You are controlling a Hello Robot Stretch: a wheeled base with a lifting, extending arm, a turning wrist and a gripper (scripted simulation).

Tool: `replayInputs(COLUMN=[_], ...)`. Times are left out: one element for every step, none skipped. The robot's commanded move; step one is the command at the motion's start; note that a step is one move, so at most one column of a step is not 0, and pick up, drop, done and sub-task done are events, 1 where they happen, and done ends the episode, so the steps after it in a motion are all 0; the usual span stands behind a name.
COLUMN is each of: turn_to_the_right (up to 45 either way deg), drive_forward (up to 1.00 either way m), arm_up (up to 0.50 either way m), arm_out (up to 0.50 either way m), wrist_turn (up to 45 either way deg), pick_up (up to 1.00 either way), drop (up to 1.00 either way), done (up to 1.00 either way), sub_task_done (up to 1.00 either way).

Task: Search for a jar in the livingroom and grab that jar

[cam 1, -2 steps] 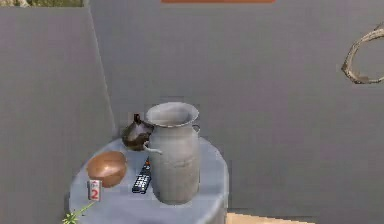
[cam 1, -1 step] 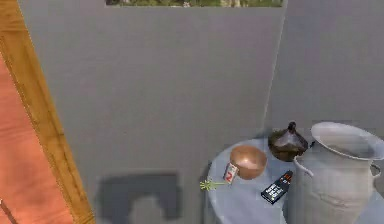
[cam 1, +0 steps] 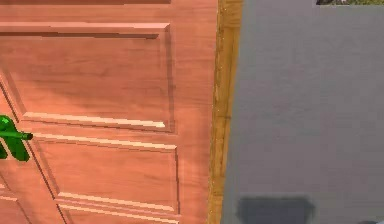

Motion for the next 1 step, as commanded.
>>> replayInputs(turn_to_the_right=[-15.0], drive_forward=[0.00], arm_up=[0.00], arm_out=[0.00], wrist_turn=[0.0], pick_up=[0.00], drop=[0.00], done=[0.00], sub_task_done=[0.00])
